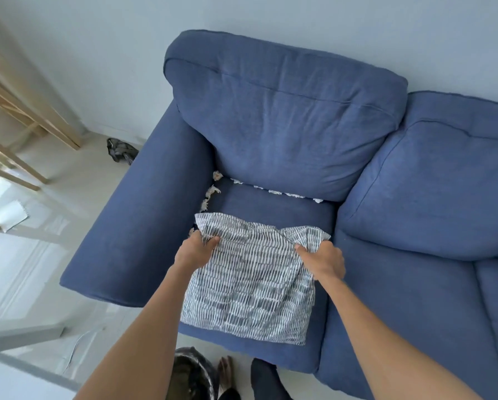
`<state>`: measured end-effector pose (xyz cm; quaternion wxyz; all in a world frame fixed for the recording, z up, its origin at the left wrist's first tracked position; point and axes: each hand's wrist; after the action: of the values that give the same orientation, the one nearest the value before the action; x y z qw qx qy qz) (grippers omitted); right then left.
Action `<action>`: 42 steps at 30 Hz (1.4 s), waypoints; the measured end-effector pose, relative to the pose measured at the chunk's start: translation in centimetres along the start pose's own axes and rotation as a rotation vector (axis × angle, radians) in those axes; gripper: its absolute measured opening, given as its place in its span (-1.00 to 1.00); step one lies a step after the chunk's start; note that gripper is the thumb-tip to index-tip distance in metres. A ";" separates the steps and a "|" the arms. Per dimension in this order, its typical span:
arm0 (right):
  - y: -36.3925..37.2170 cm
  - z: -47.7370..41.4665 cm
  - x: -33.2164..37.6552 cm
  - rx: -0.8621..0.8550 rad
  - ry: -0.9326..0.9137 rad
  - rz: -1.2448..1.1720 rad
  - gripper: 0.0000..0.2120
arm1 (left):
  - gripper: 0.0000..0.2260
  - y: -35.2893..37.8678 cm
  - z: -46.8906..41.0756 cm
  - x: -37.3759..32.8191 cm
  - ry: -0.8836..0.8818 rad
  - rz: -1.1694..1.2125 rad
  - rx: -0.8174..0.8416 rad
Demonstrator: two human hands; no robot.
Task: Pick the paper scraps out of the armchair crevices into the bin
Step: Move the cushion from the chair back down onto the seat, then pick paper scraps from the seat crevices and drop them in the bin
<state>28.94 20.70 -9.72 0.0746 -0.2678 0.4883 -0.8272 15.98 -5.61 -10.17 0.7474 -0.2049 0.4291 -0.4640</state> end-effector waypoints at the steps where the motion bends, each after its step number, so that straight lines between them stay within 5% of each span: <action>1: 0.8 -0.6 -0.4 0.019 0.012 0.008 -0.50 | -0.52 0.7 -0.5 0.3 -0.014 -0.021 0.016; 13: 6.2 -9.9 -2.1 0.019 0.054 0.032 -0.50 | -0.64 6.8 -9.0 -2.8 -0.020 -0.297 -0.007; 19: 8.8 -12.5 -3.7 0.036 0.010 -0.013 -0.53 | -0.46 9.8 -11.1 -2.2 0.030 -0.216 -0.087; 27: 10.6 -17.5 -6.1 -0.082 0.008 -0.203 -0.75 | -0.62 12.2 -15.2 -4.3 0.394 -0.180 -0.342; 32: 13.1 -23.2 -5.5 -0.202 -0.015 -0.286 -0.80 | -0.62 17.0 -21.0 -9.4 0.638 -0.253 -0.186; 42: 16.8 -34.1 -4.6 -0.227 -0.014 -0.276 -0.53 | -0.62 28.3 -27.6 -17.2 0.380 -0.176 -0.141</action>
<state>12.95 40.09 -38.60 -0.0669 -0.3448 0.5365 -0.7673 4.25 25.61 -37.42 0.5932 -0.2023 0.5742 -0.5267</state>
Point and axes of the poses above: each hand's wrist, its own z-axis away from the middle knuckle, its own y-axis out of the palm, x = y × z, and after that the axes turned 6 degrees about -x, right-handed
